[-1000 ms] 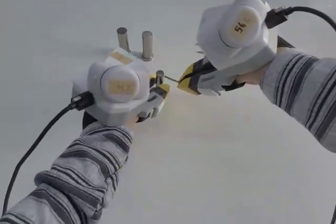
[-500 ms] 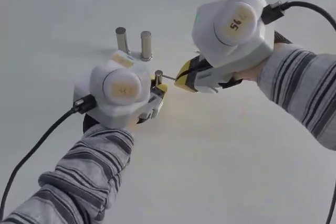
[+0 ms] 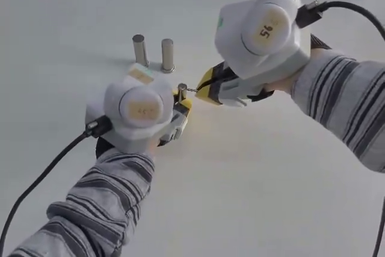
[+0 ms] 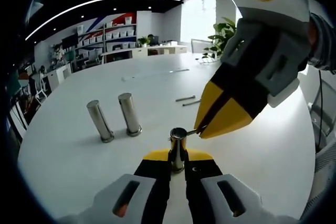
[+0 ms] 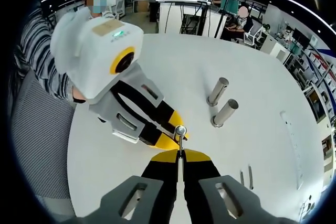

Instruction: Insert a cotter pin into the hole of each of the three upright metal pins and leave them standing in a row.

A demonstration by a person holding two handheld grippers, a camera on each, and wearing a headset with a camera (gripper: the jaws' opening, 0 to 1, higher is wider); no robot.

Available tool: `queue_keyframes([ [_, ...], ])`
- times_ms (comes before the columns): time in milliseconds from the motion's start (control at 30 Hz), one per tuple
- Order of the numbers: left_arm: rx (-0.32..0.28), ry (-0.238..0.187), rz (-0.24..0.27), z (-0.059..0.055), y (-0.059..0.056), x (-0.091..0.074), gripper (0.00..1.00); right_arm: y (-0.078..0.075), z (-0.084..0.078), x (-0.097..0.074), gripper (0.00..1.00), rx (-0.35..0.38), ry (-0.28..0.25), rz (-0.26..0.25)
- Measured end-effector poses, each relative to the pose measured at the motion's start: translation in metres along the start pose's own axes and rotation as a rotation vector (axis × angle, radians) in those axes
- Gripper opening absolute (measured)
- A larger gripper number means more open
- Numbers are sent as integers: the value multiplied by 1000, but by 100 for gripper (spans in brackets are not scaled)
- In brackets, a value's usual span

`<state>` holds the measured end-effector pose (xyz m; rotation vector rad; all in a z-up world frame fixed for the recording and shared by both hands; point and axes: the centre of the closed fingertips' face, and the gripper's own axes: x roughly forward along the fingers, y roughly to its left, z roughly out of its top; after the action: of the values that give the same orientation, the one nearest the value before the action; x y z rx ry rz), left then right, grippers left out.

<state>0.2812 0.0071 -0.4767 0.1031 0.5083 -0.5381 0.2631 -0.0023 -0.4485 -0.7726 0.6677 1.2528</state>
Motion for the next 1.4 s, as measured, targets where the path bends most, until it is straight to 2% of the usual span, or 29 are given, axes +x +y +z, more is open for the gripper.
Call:
queue_keyframes([
  [433, -19, -12, 26, 0, 1, 1, 5, -1, 9, 6, 0, -28, -21, -13],
  [500, -25, -13, 31, 0, 1, 1, 5, -1, 13, 7, 0, 36, -58, -2],
  [533, -25, -13, 32, 0, 1, 1, 5, -1, 15, 6, 0, 34, -70, 4],
  [567, -29, -13, 32, 0, 1, 1, 5, -4, 14, 5, 0, 65, -66, -10],
  [733, -33, -13, 37, -1, 1, 1, 5, -7, 16, -4, 4, 77, -83, -16],
  [1033, -45, -14, 48, -1, 2, 1, 5, -4, 8, -5, 0, 71, -68, -16],
  [1400, -49, -13, 52, -1, 3, 2, 5, -1, 10, -4, 0, 87, -79, -15],
])
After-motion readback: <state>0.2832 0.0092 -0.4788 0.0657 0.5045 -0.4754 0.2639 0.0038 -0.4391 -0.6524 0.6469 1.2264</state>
